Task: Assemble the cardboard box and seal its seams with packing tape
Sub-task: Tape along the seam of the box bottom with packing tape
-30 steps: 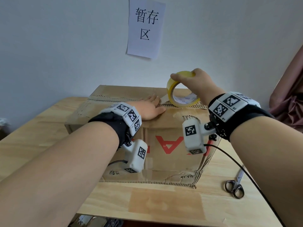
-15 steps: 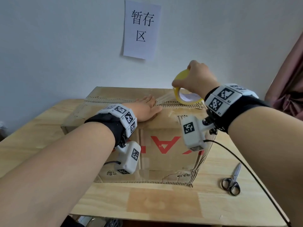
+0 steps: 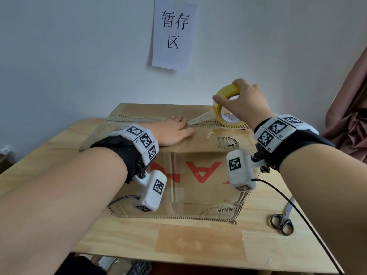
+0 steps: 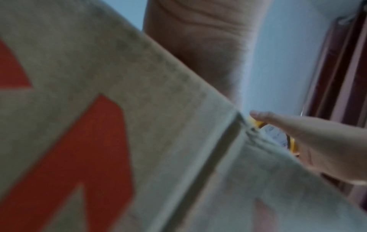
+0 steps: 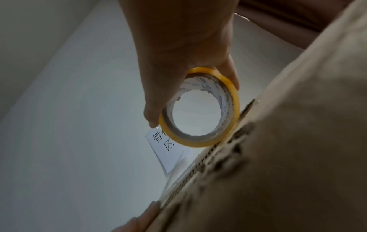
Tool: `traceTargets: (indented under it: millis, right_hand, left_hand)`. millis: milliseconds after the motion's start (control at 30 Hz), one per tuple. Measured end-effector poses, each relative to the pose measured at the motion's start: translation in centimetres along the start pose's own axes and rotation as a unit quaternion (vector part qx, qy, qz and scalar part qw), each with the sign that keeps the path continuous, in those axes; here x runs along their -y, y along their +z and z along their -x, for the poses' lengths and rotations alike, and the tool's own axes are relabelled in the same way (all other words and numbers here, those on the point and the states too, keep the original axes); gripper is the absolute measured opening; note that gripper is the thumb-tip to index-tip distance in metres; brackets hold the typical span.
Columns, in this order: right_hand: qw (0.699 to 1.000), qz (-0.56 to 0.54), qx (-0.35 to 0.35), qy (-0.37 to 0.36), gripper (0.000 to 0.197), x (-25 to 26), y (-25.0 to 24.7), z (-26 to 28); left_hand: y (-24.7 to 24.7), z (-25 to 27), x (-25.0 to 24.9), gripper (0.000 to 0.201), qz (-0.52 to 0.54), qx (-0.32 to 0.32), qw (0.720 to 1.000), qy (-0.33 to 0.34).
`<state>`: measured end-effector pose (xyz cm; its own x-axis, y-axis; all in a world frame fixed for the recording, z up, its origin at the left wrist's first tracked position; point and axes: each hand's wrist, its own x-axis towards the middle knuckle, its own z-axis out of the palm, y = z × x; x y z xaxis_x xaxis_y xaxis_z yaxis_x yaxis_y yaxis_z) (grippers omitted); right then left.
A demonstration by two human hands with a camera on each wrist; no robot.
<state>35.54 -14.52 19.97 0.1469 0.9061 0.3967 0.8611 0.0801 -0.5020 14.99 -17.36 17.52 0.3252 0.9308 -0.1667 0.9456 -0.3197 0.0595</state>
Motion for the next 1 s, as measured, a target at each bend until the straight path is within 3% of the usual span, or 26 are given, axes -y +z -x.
traceTargets:
  millis: [300, 667, 833, 1000]
  right_hand:
    - [0.999, 0.024, 0.007, -0.028, 0.078, 0.3, 0.8, 0.3]
    - [1.000, 0.015, 0.013, -0.009, 0.077, 0.8, 0.5, 0.8]
    - [0.995, -0.088, 0.045, -0.009, 0.088, -0.2, -0.6, 0.7]
    - [0.948, -0.277, 0.090, 0.129, 0.076, -1.9, -0.7, 1.6]
  left_hand:
    - [-0.1, -1.8, -4.2, 0.065, 0.015, 0.037, 0.999, 0.036]
    - [-0.5, 2.6, 2.6, 0.051, 0.111, -0.038, 0.993, 0.013]
    - [-0.6, 2.0, 2.0, 0.050, 0.039, -0.036, 0.999, -0.012]
    - [-0.3, 0.2, -0.3, 0.060, -0.008, -0.024, 1.000, -0.017]
